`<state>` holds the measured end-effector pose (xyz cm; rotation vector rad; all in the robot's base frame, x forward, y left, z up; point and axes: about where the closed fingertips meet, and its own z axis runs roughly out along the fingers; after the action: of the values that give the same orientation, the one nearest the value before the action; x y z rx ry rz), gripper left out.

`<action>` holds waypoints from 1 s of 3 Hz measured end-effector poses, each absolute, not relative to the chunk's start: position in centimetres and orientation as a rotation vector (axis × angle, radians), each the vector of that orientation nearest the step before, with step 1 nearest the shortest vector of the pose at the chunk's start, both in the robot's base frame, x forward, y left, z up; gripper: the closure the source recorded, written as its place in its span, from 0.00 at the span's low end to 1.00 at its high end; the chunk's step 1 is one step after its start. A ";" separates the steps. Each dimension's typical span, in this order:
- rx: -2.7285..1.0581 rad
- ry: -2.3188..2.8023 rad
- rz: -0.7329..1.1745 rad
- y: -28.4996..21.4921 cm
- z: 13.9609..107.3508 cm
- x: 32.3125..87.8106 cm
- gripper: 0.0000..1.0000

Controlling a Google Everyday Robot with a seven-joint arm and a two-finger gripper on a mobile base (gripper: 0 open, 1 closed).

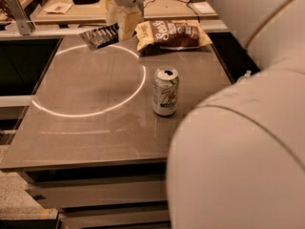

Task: Move rxbar chocolate near brown chip bag

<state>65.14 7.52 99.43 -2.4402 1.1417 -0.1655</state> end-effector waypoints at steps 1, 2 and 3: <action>-2.354 1.011 0.040 8.5 94.5 63.7 1.00; -2.171 0.878 0.184 9.9 90.4 64.7 1.00; -1.907 0.847 0.229 8.4 90.7 67.0 1.00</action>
Offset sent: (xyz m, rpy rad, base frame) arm 0.0444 -0.0429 -0.0518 1.0807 -0.0221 0.0353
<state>67.04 8.40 90.69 -1.9071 0.8471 0.2289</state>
